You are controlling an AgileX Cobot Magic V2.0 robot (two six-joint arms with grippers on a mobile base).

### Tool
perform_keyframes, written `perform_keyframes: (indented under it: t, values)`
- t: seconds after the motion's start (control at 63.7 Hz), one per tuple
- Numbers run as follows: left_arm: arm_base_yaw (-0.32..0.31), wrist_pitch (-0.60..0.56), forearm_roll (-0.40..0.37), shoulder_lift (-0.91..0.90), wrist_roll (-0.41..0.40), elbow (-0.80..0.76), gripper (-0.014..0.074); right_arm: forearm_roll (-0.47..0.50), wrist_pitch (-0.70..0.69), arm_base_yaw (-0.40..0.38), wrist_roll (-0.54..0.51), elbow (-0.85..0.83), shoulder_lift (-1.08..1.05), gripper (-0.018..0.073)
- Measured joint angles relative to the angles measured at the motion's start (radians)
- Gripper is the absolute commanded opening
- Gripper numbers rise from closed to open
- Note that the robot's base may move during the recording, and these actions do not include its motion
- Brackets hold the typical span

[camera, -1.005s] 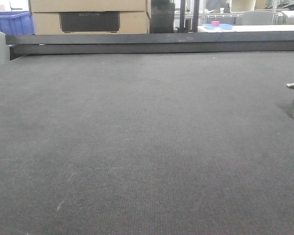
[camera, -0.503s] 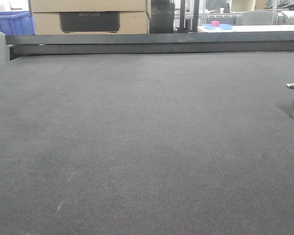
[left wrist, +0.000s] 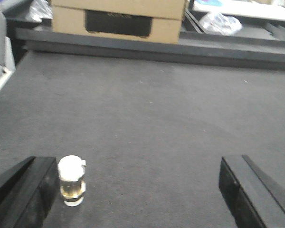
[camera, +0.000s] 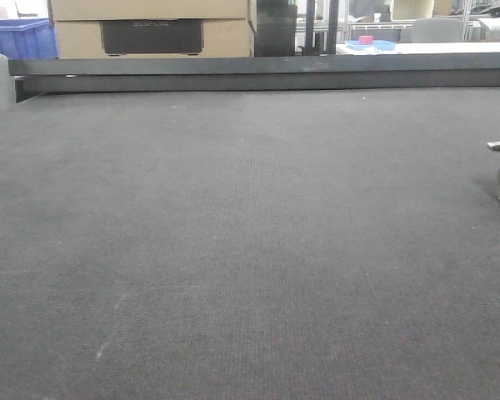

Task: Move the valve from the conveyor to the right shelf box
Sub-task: 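Close the right gripper around the white-capped silver valve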

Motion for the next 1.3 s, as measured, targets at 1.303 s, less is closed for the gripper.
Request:
perform_keyframes:
  t: [1.303]
  values:
    - [-0.008,0.029,-0.002,0.024,0.000,-0.024,0.0589,-0.018,0.754,0.066,-0.015,-0.699,1.153,0.0568]
